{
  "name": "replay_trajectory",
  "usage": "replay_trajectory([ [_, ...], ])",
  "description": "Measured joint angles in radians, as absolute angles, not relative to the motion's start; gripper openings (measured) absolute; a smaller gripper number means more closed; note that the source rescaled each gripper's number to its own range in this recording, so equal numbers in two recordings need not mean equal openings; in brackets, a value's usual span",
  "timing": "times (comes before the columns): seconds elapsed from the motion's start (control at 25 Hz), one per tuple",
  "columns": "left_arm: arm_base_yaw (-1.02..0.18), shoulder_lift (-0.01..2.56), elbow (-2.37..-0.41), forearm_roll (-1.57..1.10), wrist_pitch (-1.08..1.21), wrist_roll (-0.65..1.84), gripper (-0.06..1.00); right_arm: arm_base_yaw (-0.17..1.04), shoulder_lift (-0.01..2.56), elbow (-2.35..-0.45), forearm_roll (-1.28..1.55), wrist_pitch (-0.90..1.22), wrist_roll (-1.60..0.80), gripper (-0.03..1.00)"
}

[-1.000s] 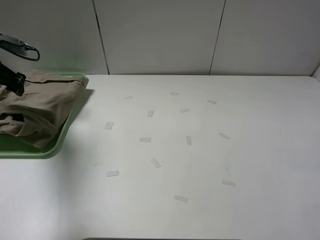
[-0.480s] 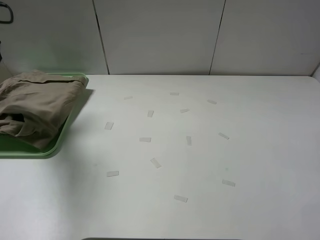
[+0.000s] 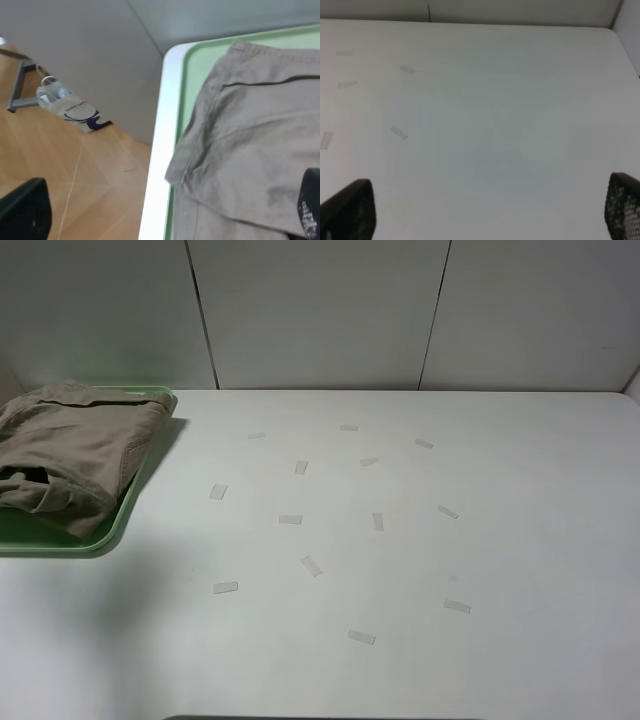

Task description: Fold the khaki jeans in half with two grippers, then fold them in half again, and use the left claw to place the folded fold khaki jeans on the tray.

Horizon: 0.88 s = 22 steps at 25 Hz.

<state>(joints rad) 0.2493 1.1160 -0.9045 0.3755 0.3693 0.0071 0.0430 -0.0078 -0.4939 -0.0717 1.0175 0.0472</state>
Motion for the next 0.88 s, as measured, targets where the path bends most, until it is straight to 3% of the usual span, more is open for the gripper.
replay_trajectory([
  [0.64,0.258,0.566,-0.847,0.039,0.685,0.236,1.0,0.043,-0.008,-0.494,-0.072,1.018,0.047,1.0],
  [0.88,0.258,0.332,-0.684,-0.079,0.803,0.259,1.0,0.043,-0.008,-0.494,-0.072,1.018,0.047,1.0],
])
